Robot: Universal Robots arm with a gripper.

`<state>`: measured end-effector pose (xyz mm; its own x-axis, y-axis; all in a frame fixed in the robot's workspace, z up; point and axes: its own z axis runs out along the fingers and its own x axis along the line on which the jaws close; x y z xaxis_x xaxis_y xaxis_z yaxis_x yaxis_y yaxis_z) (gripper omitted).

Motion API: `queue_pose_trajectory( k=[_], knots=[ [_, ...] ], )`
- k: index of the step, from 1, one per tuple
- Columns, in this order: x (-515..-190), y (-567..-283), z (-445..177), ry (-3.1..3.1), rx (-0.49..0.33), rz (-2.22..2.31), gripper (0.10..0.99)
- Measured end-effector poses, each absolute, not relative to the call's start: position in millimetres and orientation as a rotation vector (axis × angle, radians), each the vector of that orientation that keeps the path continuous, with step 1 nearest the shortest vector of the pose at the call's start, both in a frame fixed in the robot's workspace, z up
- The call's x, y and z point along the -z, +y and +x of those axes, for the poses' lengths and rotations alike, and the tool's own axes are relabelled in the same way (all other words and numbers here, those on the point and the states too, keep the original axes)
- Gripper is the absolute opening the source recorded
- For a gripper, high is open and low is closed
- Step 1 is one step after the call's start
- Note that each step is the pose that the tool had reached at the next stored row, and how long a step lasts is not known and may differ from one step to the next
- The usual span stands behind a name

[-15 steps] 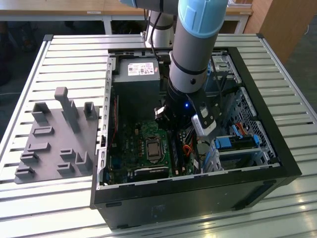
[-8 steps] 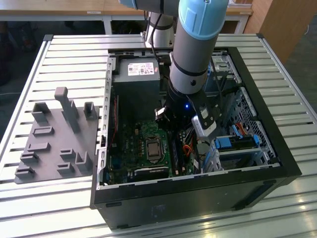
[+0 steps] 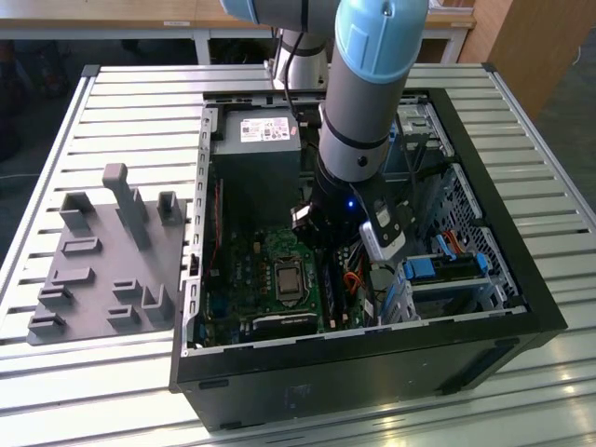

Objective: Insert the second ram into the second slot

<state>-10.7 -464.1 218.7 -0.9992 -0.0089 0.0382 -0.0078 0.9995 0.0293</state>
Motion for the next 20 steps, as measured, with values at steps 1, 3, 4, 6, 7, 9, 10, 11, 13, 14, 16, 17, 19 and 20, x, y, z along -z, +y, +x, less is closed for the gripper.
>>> queue_pose_trajectory(
  k=[1, 3, 4, 6, 7, 9, 10, 11, 13, 14, 16, 17, 19, 20],
  knots=[
    [-218.5, -464.1, -10.6, -3.103, 0.045, 0.013, 0.137],
    [-218.2, -464.1, -10.3, -3.102, 0.045, 0.013, 0.137],
    [-217.8, -464.1, -10.2, -3.102, 0.045, 0.013, 0.137],
    [-217.4, -464.0, -10.2, -3.101, 0.045, 0.013, 0.137],
    [-217.4, -464.0, -10.2, -3.100, 0.045, 0.013, 0.137],
    [-217.4, -464.0, -10.1, -3.098, 0.045, 0.013, 0.137],
    [-217.7, -464.0, -10.1, -3.097, 0.046, 0.013, 0.137],
    [-217.9, -464.0, -10.1, -3.097, 0.047, 0.013, 0.137],
    [-218.4, -463.9, -9.9, -3.095, 0.047, 0.013, 0.137],
    [-218.7, -463.9, -9.8, -3.095, 0.046, 0.013, 0.137],
    [-219.0, -464.0, -9.5, -3.093, 0.043, 0.013, 0.137],
    [-219.1, -464.1, -9.4, -3.092, 0.042, 0.013, 0.137],
    [-219.1, -464.1, -8.7, -3.091, 0.042, 0.013, 0.137],
    [-219.1, -464.0, -8.2, -3.091, 0.042, 0.013, 0.137]
  ],
)
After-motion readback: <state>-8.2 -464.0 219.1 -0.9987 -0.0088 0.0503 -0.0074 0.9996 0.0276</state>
